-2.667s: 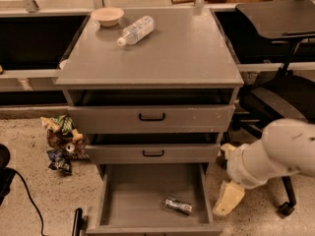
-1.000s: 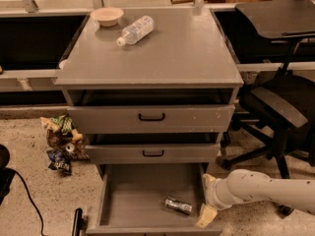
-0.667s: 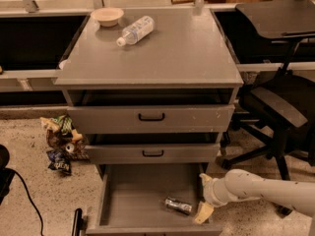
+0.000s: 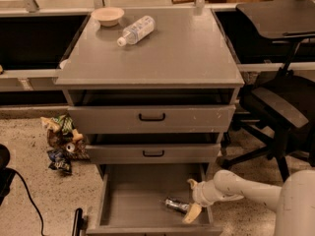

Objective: Pick redbull can from bottom drawer and place on counter

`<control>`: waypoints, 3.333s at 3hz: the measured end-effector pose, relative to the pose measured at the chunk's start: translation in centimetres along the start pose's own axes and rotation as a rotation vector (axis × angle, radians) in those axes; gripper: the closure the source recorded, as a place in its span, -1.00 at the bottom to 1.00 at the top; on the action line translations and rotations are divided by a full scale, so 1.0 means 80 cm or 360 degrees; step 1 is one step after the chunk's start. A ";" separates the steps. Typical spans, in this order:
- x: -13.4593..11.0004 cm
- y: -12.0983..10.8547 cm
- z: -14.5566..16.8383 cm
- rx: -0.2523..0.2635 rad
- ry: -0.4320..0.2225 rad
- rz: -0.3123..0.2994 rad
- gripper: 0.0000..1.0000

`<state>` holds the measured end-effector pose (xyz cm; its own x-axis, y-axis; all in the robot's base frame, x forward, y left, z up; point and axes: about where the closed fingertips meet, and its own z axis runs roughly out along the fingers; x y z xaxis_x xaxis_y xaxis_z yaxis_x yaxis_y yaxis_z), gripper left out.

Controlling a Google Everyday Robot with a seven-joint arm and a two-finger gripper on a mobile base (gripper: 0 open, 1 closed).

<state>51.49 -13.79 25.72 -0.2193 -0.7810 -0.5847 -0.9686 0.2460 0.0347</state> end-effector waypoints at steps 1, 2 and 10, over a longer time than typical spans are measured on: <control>0.018 -0.011 0.063 -0.0032 -0.0029 0.0042 -1.00; 0.018 -0.011 0.064 -0.0031 -0.0029 0.0043 -1.00; 0.059 -0.045 0.128 -0.0031 -0.0063 -0.0030 1.00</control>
Offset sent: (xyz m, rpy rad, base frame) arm 0.0220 0.0176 -0.0714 0.0248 0.0278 -0.0305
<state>55.13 -12.47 14.58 -0.1966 -0.7621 -0.6169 -0.9748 0.2198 0.0391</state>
